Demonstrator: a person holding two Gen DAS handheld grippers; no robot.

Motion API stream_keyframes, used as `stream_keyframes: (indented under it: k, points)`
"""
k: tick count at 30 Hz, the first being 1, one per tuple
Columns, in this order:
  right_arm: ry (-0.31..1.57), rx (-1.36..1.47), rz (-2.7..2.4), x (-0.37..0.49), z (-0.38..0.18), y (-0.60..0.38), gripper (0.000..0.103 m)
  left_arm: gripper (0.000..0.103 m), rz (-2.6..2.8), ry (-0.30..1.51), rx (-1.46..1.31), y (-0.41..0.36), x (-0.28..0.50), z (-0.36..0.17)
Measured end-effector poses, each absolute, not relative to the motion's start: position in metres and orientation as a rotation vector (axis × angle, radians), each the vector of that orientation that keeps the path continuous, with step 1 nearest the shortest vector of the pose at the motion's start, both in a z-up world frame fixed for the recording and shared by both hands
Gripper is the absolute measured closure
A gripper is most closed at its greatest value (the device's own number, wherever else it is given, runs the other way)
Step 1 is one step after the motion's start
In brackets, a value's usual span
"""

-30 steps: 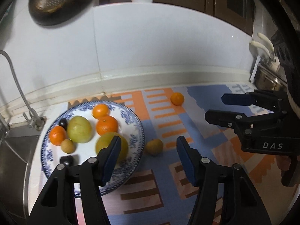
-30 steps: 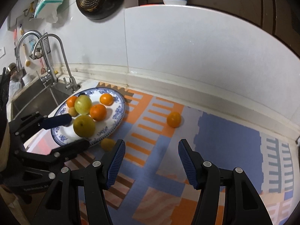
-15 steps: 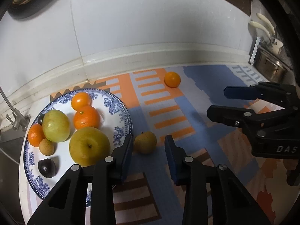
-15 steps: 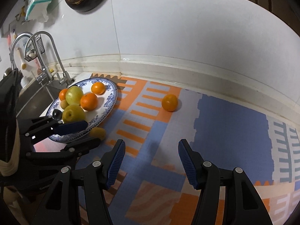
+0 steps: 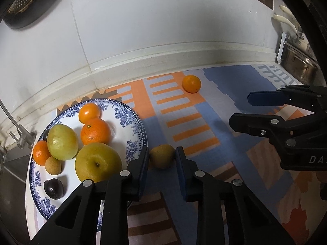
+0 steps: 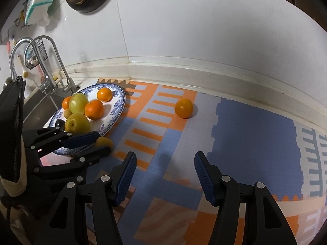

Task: Organize fruits
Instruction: 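Grasp a small yellow fruit with the left tool while the right tool grasps a small orange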

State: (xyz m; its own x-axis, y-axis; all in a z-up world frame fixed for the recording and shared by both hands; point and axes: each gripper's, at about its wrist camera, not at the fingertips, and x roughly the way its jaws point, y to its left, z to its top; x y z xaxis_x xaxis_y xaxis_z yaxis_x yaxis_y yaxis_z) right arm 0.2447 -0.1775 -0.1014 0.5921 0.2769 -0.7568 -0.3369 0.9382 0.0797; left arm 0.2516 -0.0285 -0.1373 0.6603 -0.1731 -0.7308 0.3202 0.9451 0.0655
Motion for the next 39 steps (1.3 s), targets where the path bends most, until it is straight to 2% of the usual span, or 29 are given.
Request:
stream_keyframes:
  k: [19, 32, 39]
  points:
    - [0.824, -0.033, 0.313, 0.289, -0.1, -0.181, 0.043, 0.077, -0.276, 0.731, 0.045, -0.023, 0.278, -0.102]
    - [0.857, -0.008, 0.284, 0.331, -0.118, -0.174, 0.044, 0.077, -0.25, 0.751, 0.001, -0.021, 0.301, -0.107]
    - [0.882, -0.025, 0.262, 0.346, -0.127, -0.168, 0.053, 0.077, -0.236, 0.758, -0.009, -0.017, 0.305, -0.11]
